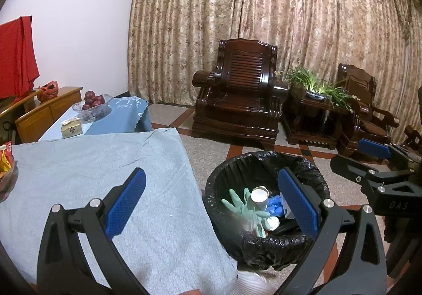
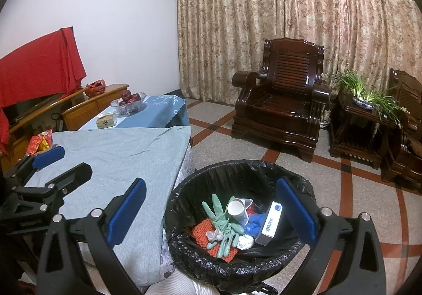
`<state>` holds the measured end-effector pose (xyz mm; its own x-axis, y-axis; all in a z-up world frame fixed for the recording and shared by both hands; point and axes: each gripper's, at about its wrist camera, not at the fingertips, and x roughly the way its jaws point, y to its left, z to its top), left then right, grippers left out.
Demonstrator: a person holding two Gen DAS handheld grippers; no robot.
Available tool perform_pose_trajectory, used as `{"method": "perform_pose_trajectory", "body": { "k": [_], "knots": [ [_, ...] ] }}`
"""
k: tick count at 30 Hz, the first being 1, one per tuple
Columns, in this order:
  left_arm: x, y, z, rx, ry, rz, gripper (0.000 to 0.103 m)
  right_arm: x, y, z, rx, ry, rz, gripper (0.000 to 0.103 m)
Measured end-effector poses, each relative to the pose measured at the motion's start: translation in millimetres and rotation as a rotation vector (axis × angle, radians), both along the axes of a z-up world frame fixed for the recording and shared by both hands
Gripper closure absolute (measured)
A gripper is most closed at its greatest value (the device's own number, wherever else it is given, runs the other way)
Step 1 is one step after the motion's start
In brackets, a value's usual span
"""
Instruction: Collect trash
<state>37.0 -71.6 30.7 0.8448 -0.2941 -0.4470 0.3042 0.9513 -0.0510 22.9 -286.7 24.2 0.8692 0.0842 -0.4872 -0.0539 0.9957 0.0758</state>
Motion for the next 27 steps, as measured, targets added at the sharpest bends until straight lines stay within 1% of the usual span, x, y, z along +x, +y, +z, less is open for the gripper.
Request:
{"method": "perform_pose_trajectory", "body": {
  "k": [27],
  "knots": [
    [-0.4, -0.2, 0.5, 0.001, 0.000, 0.000, 0.006, -1.4, 1.6, 0.2, 0.000, 0.001, -0.001, 0.006]
  ]
}}
